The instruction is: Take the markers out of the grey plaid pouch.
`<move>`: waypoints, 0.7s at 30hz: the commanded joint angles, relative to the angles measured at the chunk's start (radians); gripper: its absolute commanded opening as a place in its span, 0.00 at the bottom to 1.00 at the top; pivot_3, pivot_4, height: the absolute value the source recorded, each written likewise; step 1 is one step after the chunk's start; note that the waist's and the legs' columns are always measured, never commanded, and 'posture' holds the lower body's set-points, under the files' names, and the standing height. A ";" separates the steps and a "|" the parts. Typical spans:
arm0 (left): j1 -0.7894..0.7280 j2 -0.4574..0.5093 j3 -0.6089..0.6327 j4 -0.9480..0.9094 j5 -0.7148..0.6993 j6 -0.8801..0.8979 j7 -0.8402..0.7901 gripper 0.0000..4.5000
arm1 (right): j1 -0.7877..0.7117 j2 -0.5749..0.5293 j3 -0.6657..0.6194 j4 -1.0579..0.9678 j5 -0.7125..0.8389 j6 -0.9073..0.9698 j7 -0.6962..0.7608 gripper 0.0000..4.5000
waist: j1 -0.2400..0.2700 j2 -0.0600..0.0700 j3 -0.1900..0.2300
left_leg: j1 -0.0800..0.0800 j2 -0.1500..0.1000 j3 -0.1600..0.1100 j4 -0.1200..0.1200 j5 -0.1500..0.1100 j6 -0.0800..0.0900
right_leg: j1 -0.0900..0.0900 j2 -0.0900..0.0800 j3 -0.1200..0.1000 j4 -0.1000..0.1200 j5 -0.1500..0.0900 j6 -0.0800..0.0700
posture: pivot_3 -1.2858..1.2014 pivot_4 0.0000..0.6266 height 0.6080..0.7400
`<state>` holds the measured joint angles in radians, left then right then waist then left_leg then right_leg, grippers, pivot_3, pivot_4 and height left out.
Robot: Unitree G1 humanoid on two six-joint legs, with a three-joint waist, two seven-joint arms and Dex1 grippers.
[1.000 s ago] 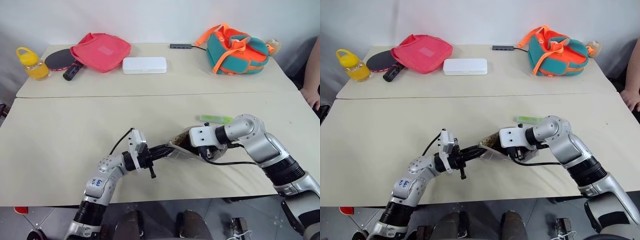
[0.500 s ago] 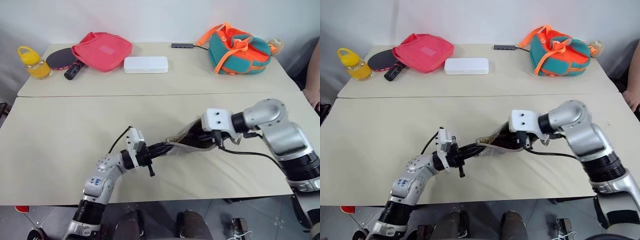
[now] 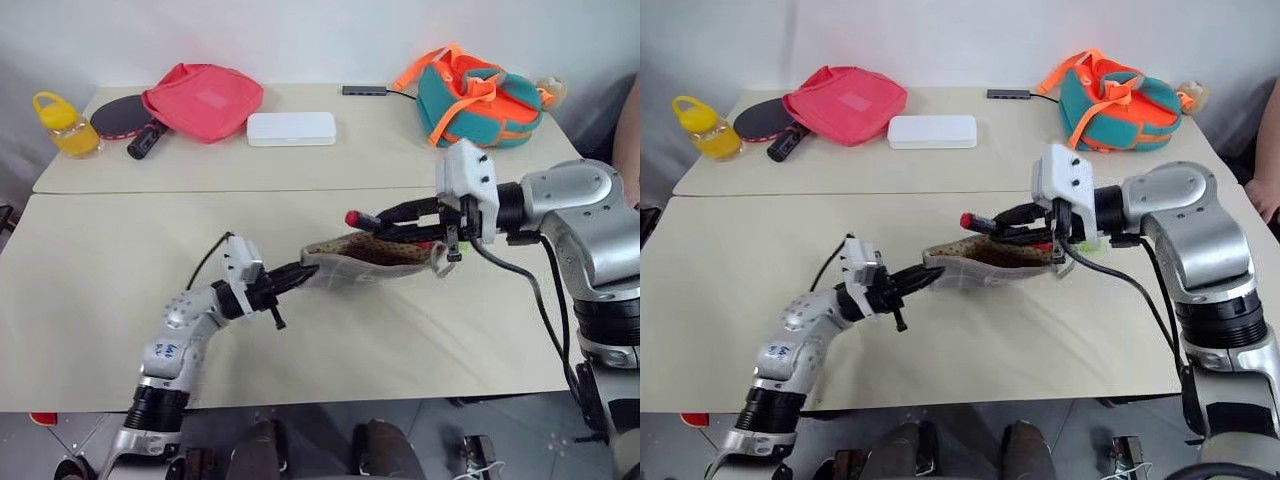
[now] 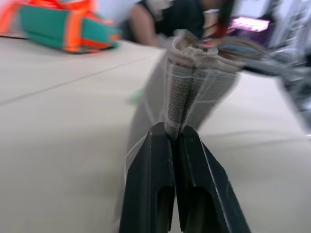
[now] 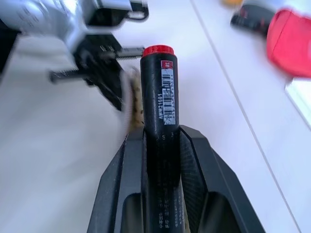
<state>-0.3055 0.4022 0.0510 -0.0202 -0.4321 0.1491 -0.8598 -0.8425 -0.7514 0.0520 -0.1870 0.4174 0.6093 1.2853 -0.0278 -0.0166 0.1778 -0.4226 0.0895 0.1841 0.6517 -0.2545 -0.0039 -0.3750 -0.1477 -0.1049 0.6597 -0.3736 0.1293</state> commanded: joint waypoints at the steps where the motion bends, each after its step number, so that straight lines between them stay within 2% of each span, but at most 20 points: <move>1: -0.026 0.027 0.073 0.003 0.003 -0.059 0.025 0.00 | -0.046 0.033 -0.055 0.009 0.018 -0.064 -0.058 0.12 | 0.000 0.000 0.000 | 0.000 0.000 0.000 0.000 0.000 0.000 | 0.000 0.000 0.000 0.000 0.000 0.000 | 0.52 0.24 1.00; 4: -0.026 0.072 0.118 0.024 0.025 -0.098 0.034 0.00 | -0.085 0.067 -0.067 0.109 -0.045 -0.194 -0.127 0.12 | -0.003 0.000 0.000 | 0.000 0.000 0.001 0.000 0.000 0.000 | 0.000 0.000 0.000 0.000 0.000 0.000 | 0.52 0.24 1.00; 8: -0.034 0.162 0.204 0.076 0.084 -0.207 0.068 0.00 | -0.003 -0.057 0.063 0.266 -0.279 -0.472 -0.077 0.12 | 0.001 -0.002 0.001 | 0.000 0.000 0.003 -0.001 0.000 0.000 | -0.001 0.000 0.000 0.000 0.000 0.000 | 0.52 0.24 1.00; 13: -0.012 0.215 0.197 0.089 0.182 -0.309 0.102 0.00 | 0.101 -0.073 0.099 0.297 -0.321 -0.562 -0.061 0.12 | -0.001 -0.002 0.003 | 0.000 -0.001 0.004 -0.004 0.000 0.000 | -0.002 -0.001 0.000 -0.001 0.000 0.001 | 0.52 0.24 1.00; 16: 0.034 0.186 0.116 0.072 0.319 -0.382 0.173 0.00 | 0.191 -0.079 0.135 0.311 -0.385 -0.616 -0.086 0.12 | -0.003 -0.001 0.003 | 0.001 -0.001 0.006 -0.004 0.000 0.000 | -0.002 0.000 0.000 -0.001 0.000 0.001 | 0.52 0.24 1.00; 20: 0.083 0.110 0.040 0.052 0.336 -0.353 0.207 0.00 | 0.244 -0.070 0.151 0.352 -0.437 -0.657 -0.116 0.12 | -0.002 -0.002 0.003 | 0.000 -0.001 0.009 -0.002 0.000 0.000 | -0.002 -0.001 0.001 0.000 0.000 0.001 | 0.52 0.24 1.00; 21: 0.090 0.098 0.031 0.053 0.335 -0.353 0.209 0.06 | 0.253 -0.072 0.158 0.357 -0.451 -0.658 -0.120 0.12 | -0.003 -0.002 0.003 | 0.001 -0.001 0.009 -0.002 0.000 0.000 | -0.002 -0.001 0.001 0.000 0.000 0.001 | 0.52 0.24 1.00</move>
<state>-0.2158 0.5014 0.0845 0.0822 -0.0984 -0.1952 -0.6651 -0.5912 -0.8135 0.2211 0.1784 -0.0194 -0.0261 1.1786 -0.0307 -0.0187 0.1809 -0.4218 0.0892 0.1935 0.6507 -0.2546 -0.0043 -0.3771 -0.1481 -0.1036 0.6603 -0.3733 0.1301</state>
